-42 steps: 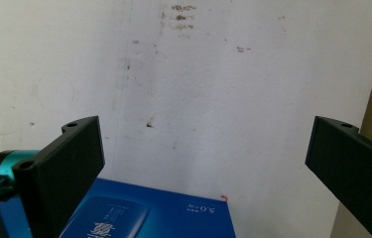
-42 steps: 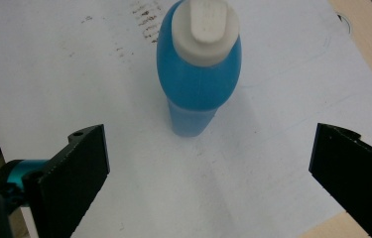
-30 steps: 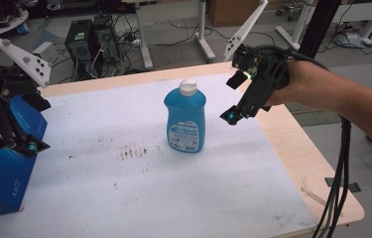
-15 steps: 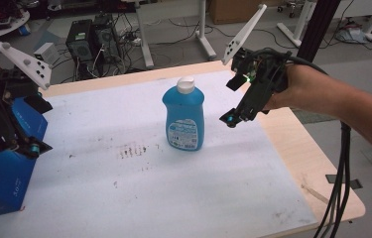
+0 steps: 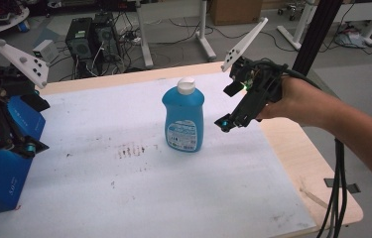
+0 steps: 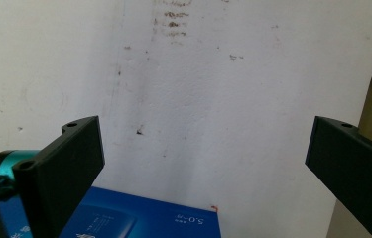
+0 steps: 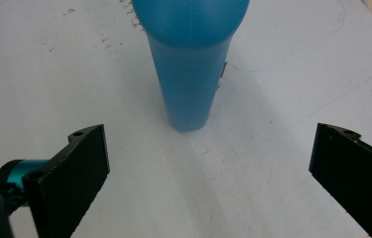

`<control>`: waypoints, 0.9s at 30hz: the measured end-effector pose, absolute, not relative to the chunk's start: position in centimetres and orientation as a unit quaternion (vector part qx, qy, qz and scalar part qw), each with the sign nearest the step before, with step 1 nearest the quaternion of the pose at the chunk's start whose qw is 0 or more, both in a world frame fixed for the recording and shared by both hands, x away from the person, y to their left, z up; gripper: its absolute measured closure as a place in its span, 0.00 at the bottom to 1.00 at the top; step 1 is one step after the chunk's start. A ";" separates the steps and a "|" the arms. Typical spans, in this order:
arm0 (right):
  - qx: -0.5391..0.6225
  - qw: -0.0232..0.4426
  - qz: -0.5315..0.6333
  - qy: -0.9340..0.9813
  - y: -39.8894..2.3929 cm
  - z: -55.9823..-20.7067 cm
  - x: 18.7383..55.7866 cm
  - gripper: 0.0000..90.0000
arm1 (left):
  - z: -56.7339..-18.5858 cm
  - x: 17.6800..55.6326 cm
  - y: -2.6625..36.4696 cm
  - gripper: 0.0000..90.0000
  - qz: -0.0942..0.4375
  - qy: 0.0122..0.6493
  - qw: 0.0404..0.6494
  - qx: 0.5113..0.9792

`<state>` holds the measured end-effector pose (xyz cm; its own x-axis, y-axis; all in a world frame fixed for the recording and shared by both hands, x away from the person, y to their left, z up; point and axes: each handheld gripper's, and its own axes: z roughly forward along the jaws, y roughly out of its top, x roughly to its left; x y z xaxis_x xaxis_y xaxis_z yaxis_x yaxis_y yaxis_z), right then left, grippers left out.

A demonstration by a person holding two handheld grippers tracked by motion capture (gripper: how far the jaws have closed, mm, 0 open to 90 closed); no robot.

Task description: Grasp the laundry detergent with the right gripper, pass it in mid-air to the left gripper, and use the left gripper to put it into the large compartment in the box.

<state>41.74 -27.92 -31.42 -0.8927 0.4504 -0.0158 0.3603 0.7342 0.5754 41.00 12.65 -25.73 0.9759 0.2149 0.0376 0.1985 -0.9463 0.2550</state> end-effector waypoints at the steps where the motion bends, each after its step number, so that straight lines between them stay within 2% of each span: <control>1: 0.219 0.078 0.296 0.926 -27.9 -31.6 41.8 0.01 | -25.8 41.1 12.7 0.02 0.032 0.104 0.126 0.986; 27: 0.221 0.068 0.378 0.897 -27.5 -35.3 42.5 0.01 | -26.4 41.9 13.1 0.02 0.025 0.113 0.125 0.985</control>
<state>42.55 -27.50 -35.25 -0.8933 0.4472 0.0452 0.3447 0.6171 0.7074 41.87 13.11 -26.35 0.9733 0.2284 0.0214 0.2158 -0.9432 0.2526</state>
